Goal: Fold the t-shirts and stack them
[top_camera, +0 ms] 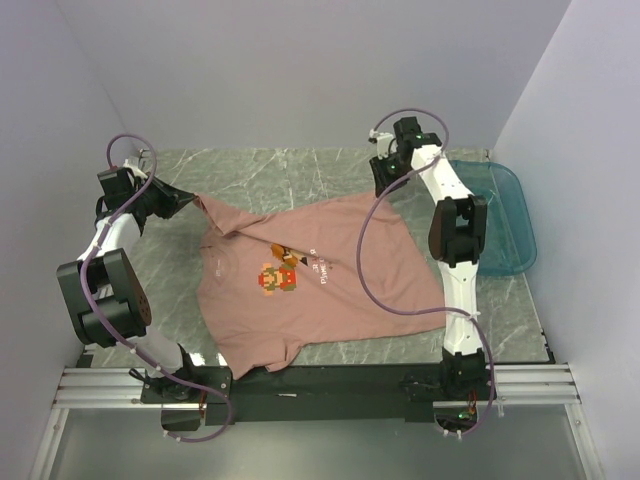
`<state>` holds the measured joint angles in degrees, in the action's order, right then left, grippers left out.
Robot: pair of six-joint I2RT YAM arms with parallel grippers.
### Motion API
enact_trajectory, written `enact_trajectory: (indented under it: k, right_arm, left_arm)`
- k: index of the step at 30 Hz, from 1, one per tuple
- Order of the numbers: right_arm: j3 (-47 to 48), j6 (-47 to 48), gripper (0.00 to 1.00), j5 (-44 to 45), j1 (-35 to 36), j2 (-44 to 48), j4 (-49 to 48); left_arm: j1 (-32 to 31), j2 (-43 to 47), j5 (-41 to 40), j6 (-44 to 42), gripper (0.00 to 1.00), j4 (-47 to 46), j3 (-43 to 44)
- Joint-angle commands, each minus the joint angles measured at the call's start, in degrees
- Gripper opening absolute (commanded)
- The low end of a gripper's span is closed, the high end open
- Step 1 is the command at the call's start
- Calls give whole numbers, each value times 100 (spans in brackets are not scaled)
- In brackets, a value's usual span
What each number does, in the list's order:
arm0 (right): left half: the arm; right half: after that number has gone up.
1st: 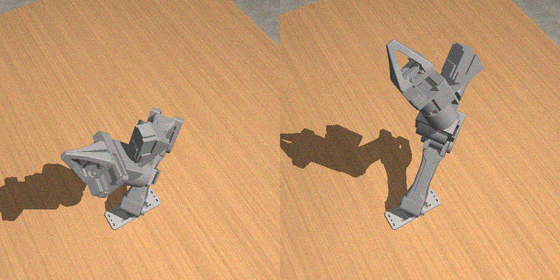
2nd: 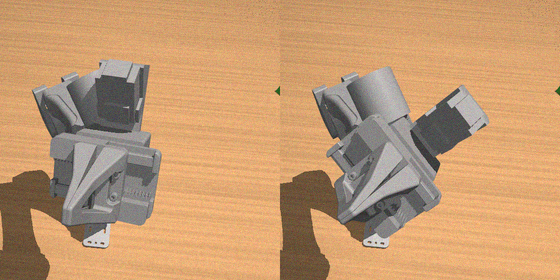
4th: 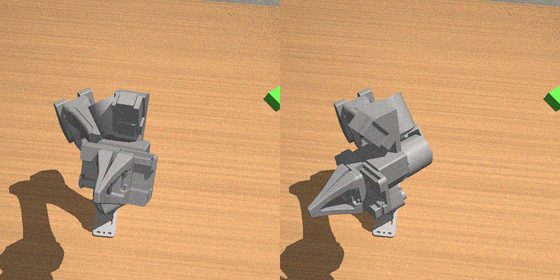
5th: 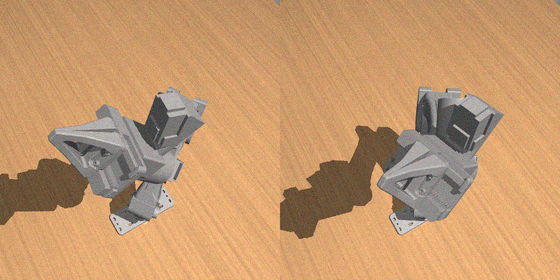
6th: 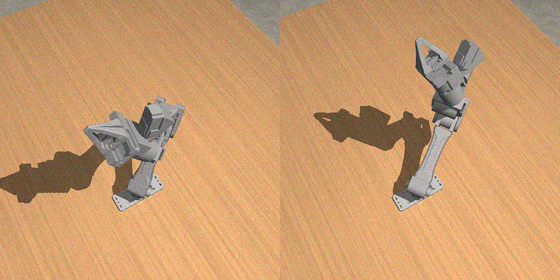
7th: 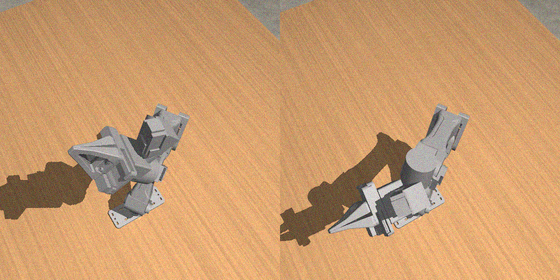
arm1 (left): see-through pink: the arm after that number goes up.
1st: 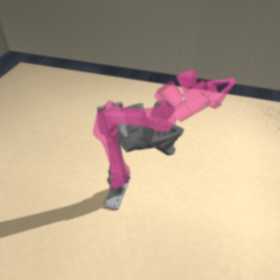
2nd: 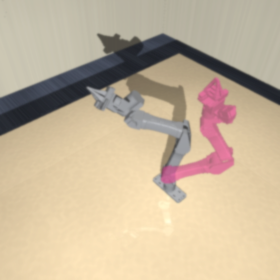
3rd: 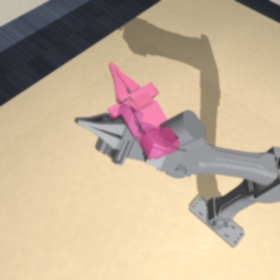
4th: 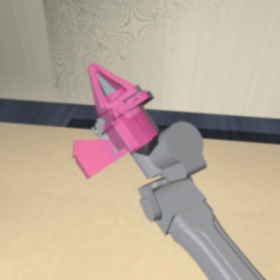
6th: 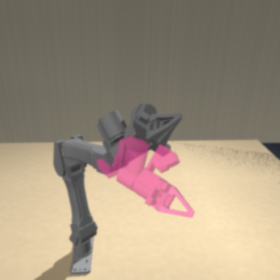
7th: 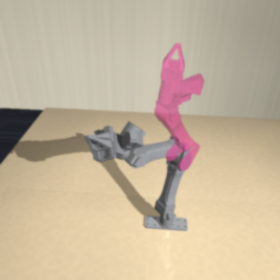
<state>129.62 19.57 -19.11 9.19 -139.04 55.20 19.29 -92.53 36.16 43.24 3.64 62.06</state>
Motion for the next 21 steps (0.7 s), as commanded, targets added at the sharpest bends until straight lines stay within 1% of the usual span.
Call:
enact_trajectory:
  k: [1, 3, 8, 11, 15, 21]
  right_arm:
    - [256, -427, 42, -93, -181, 220, -246]
    - [361, -585, 42, -22, -233, 19, -281]
    - [757, -823, 55, 162, -277, -307, -431]
    - [950, -920, 58, 180, -277, -465, -545]
    - [1144, -903, 59, 154, -269, -685, -633]
    - [1302, -683, 56, 171, -260, -931, -625]
  left_arm:
    - [-30, 77, 84, -26, 0, -250, 8]
    - [-22, 60, 93, -18, 0, -250, 16]
    - [-30, 51, 110, -18, 0, -258, 8]
    - [-30, 51, 93, -27, 0, -258, 8]
    - [-22, 60, 102, -26, 0, -267, 16]
    - [-22, 60, 93, -44, 0, -250, 16]
